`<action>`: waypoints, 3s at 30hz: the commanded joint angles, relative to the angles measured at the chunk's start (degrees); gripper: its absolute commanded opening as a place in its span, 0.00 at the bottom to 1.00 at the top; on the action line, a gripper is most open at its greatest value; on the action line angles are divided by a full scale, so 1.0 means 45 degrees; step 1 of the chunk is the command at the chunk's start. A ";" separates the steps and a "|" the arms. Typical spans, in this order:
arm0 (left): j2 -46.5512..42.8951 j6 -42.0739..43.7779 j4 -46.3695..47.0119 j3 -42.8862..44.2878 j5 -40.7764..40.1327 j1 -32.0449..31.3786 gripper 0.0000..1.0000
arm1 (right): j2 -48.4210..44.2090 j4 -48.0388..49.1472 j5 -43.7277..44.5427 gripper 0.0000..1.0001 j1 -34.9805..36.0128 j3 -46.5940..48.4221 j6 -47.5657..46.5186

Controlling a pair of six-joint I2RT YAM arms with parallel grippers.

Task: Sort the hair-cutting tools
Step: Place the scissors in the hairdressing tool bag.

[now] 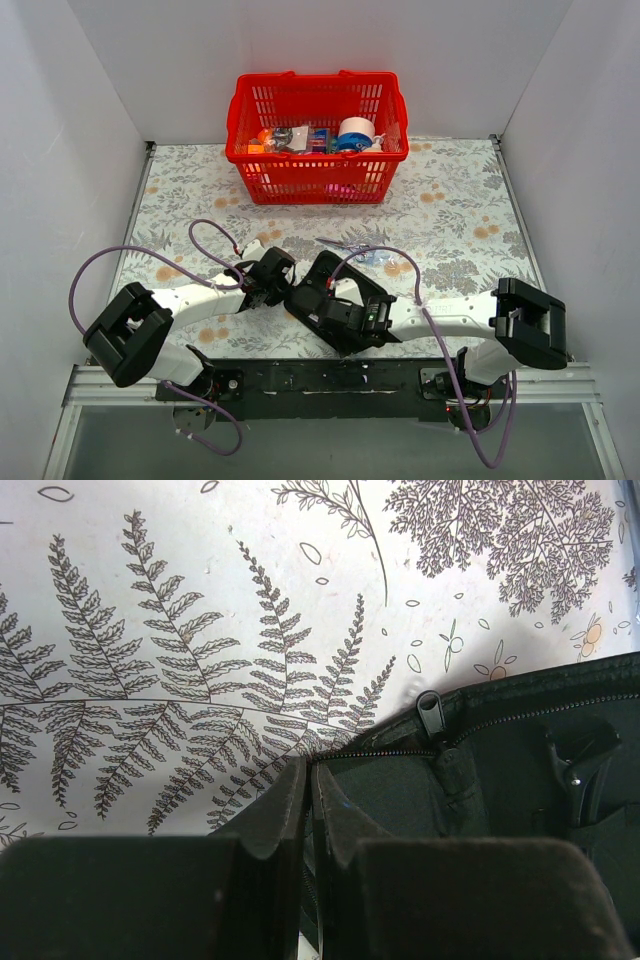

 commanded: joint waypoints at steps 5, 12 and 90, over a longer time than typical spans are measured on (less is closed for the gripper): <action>0.0457 0.0067 -0.1453 -0.0768 0.1323 -0.0478 0.00 | 0.0727 0.2113 0.1131 0.22 -0.1117 0.0861 -0.2217; 0.0593 0.0106 -0.1375 -0.0748 0.1323 -0.0517 0.00 | 0.1311 0.2681 0.0428 0.22 -0.1742 0.1779 -0.3273; 0.1102 -0.0167 -0.1199 -0.0533 0.1284 -0.1123 0.00 | -0.1890 0.1919 -0.2286 0.89 -0.2055 -0.1559 -0.4270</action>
